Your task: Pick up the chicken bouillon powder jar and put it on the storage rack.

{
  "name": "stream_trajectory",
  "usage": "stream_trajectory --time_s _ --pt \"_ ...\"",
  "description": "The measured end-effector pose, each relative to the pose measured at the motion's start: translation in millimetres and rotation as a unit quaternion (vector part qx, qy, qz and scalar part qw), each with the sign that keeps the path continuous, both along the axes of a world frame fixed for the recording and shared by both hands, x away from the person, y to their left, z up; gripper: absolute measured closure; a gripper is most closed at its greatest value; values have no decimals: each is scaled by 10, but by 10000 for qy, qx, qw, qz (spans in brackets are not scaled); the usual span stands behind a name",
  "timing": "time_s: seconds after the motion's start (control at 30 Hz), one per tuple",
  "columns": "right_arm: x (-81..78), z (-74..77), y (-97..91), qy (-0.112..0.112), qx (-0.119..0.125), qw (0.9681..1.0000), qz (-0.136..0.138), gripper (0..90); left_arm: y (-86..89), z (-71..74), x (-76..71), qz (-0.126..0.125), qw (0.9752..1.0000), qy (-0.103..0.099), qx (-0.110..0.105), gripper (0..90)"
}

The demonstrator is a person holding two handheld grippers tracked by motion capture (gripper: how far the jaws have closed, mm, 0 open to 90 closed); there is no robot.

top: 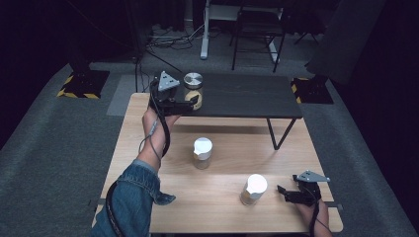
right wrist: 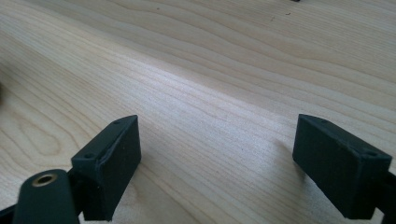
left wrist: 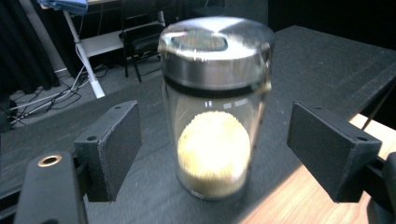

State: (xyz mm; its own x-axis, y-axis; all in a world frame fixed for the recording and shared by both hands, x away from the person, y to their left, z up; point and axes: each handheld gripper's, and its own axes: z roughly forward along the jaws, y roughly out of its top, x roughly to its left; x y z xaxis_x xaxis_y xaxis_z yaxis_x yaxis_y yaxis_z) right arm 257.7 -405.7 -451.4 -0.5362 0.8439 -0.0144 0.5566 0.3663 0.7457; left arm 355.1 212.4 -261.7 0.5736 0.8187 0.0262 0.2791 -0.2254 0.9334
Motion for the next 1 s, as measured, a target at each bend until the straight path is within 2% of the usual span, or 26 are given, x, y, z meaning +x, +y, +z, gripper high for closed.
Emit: stream_trajectory --time_s 0.57,1.0 --pt "5 -1 1 -4 -3 10000 12 149 244 -241 -364 107 9998 134 -47 176" --pt "5 -1 0 -4 -3 10000 12 149 372 -606 -640 147 9993 324 -143 176"
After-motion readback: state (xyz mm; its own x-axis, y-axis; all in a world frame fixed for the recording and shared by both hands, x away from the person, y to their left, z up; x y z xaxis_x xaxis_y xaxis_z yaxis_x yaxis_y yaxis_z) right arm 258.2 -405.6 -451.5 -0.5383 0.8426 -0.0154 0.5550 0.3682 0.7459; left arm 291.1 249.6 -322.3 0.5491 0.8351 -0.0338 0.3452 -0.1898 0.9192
